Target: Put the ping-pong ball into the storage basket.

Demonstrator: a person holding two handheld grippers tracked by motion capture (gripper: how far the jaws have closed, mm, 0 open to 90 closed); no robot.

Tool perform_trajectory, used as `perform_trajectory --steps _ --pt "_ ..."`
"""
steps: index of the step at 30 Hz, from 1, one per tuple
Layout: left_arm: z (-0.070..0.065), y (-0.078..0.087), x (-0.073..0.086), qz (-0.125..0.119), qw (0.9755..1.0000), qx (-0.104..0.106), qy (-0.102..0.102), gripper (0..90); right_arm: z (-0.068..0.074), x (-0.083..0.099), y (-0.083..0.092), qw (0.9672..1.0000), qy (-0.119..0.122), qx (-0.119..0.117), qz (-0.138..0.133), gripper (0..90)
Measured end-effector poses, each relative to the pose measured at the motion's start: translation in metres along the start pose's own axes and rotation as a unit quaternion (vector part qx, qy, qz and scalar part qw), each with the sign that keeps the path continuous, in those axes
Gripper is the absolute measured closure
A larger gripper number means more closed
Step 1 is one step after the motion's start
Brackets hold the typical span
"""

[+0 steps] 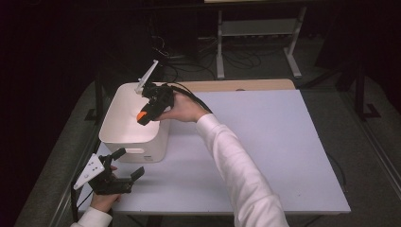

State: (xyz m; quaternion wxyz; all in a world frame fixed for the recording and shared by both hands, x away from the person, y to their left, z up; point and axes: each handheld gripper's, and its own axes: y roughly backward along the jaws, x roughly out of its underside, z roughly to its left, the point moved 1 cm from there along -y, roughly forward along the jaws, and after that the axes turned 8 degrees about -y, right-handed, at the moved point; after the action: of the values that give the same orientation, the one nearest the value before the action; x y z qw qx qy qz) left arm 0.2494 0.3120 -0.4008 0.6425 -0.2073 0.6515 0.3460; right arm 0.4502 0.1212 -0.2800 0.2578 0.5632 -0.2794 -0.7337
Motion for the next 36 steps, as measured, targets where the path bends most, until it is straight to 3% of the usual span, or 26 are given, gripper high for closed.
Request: perform_trajectory --steps 16,29,33,36 --pt "0.000 0.001 0.000 0.002 1.0000 -0.003 0.003 0.0 -0.004 0.010 0.030 0.9981 -0.041 0.032 -0.035 20.9" --pt "-0.001 0.001 0.000 -0.004 1.0000 -0.003 0.003 0.0 -0.005 0.021 0.051 0.9958 -0.040 0.048 -0.067 8.3" --pt "-0.001 0.000 0.000 -0.004 1.0000 -0.001 0.002 0.0 -0.004 0.026 0.055 0.9958 -0.039 0.055 -0.061 0.0" --pt "-0.001 0.000 0.000 -0.004 1.0000 -0.001 0.001 0.0 -0.004 0.030 0.059 0.9952 -0.043 0.060 -0.064 0.0"
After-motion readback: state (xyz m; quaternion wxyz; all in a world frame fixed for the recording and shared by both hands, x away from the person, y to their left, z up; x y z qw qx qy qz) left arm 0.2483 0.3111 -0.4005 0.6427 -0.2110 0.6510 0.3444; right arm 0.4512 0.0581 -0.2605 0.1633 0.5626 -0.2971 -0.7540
